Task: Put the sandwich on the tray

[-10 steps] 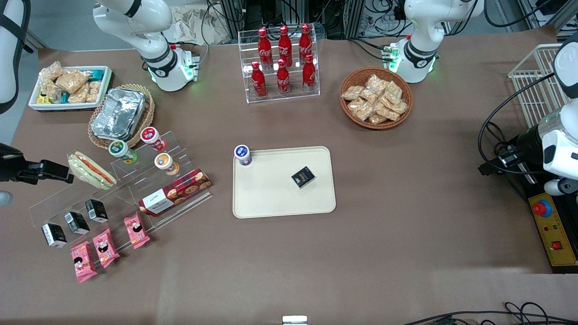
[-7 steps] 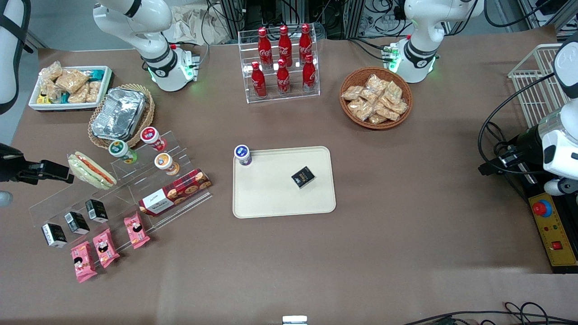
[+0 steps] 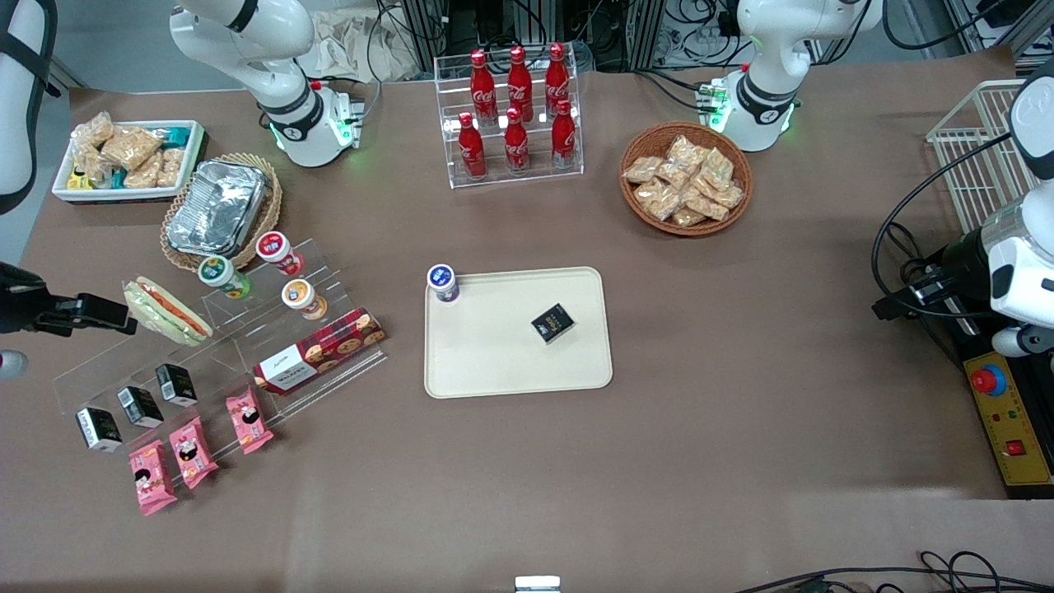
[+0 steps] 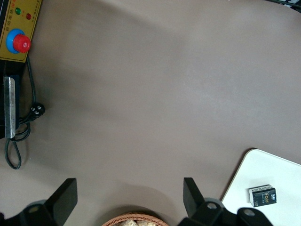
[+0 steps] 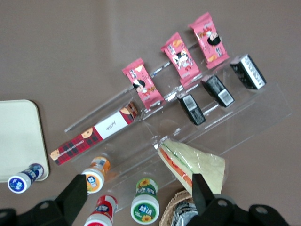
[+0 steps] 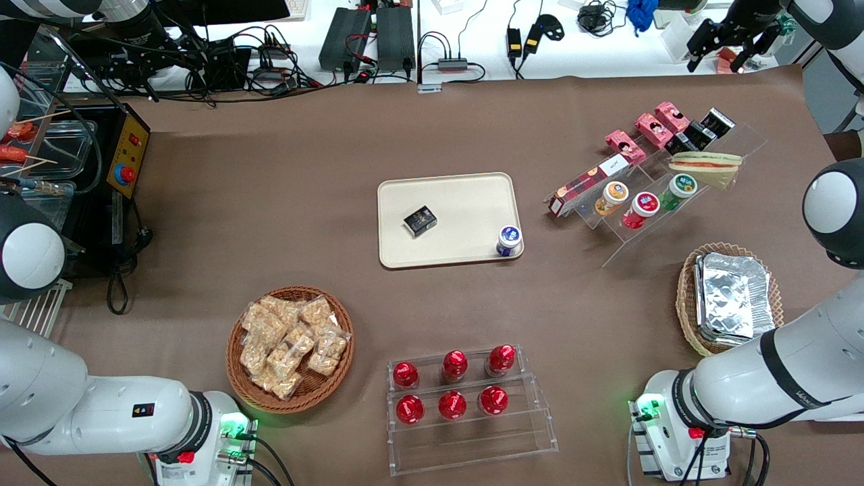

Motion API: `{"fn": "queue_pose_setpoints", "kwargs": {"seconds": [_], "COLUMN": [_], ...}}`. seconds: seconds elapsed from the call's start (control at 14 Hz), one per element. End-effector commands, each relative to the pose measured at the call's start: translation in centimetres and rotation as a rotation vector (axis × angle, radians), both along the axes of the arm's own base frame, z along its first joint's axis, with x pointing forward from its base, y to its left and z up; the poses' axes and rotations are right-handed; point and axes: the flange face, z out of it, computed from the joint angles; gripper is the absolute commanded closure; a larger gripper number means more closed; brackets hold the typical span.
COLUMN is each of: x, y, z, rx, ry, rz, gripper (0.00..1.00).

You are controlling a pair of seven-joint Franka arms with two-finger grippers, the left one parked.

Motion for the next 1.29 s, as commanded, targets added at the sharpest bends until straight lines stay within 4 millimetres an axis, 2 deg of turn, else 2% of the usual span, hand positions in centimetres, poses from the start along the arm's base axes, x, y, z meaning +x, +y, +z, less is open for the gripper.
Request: {"fn": "queue_pose_setpoints", "kwargs": {"seconds": [0.0,0.14,0.43,0.57,1.21], "x": [-2.3,-4.0,-8.1,-8.7,-10.0], "y": [-1.6,-2.1,-4.6,-6.4,-9.4], "z": [-0.6,-1.5,-4.0,-4.9,-10.4], "rx": [-0.003,0.005,0.016,0.023,0.04], "ry": [0.032,0.042,-0.026,-0.029,-0.053], "rz": [-0.015,-0.002,0.025,0.095,0.511], "gripper": [0.01,0.01,0.01,0.01,0.01]}}
